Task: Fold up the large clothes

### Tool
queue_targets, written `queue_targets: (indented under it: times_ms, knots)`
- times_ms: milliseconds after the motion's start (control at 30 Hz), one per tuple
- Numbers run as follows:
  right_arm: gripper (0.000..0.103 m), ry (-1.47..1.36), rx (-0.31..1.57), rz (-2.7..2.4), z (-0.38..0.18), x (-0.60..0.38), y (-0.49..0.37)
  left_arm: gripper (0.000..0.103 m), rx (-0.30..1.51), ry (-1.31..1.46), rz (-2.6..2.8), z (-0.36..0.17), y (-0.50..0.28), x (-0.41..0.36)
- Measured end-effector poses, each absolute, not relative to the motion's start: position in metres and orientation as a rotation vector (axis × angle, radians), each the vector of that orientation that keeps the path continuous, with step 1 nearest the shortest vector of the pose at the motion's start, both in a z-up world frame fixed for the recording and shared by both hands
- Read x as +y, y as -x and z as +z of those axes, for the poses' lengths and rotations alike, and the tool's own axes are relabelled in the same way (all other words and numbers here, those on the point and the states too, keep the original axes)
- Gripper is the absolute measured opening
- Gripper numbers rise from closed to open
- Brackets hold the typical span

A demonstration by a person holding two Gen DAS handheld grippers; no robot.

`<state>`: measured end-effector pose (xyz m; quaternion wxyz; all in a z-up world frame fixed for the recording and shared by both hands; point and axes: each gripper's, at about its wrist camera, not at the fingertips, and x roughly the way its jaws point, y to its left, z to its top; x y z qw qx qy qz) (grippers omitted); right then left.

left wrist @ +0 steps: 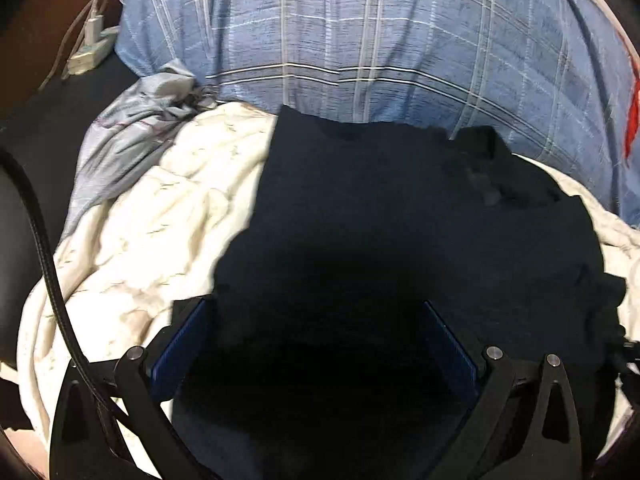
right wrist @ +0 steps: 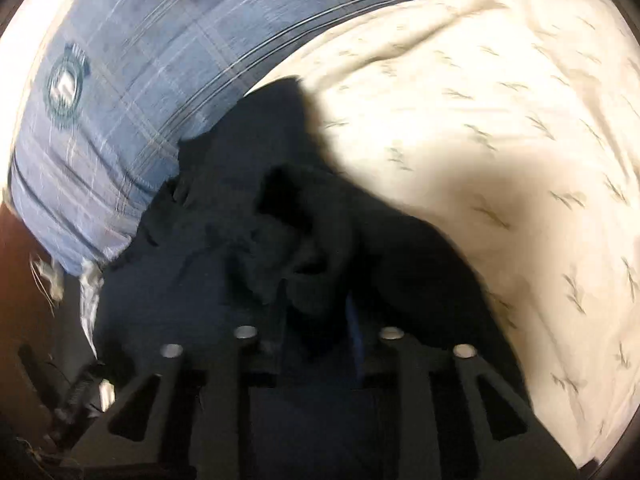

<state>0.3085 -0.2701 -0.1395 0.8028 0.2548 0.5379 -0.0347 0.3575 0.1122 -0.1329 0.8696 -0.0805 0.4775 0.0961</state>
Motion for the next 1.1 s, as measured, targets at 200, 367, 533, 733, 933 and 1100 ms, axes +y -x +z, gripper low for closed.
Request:
queue_targets:
  times_ms: [200, 367, 533, 733, 933, 1100]
  knots:
    - [0.038, -0.448, 0.973, 0.098, -0.079, -0.250, -0.316, 0.103, 0.818, 0.352, 0.086, -0.096, -0.343, 0.121]
    - [0.038, -0.448, 1.038, 0.277, -0.104, -0.203, -0.357, 0.102, 0.912, 0.321, 0.033, -0.122, -0.377, 0.099]
    - [0.001, -0.382, 1.221, 0.102, -0.172, -0.227, -0.385, 0.092, 1.012, 0.179, 0.120, -0.173, -0.390, 0.108]
    - [0.000, -0.436, 1.171, 0.115, -0.161, -0.249, -0.375, 0.072, 0.957, 0.103, 0.174, -0.154, -0.368, 0.110]
    - [0.042, -0.237, 1.101, 0.127, -0.129, -0.223, -0.337, 0.103, 0.933, 0.029, 0.208, -0.156, -0.336, 0.112]
    - [0.041, -0.231, 1.167, 0.105, -0.151, -0.235, -0.340, 0.103, 0.990, 0.077, 0.218, -0.174, -0.325, 0.127]
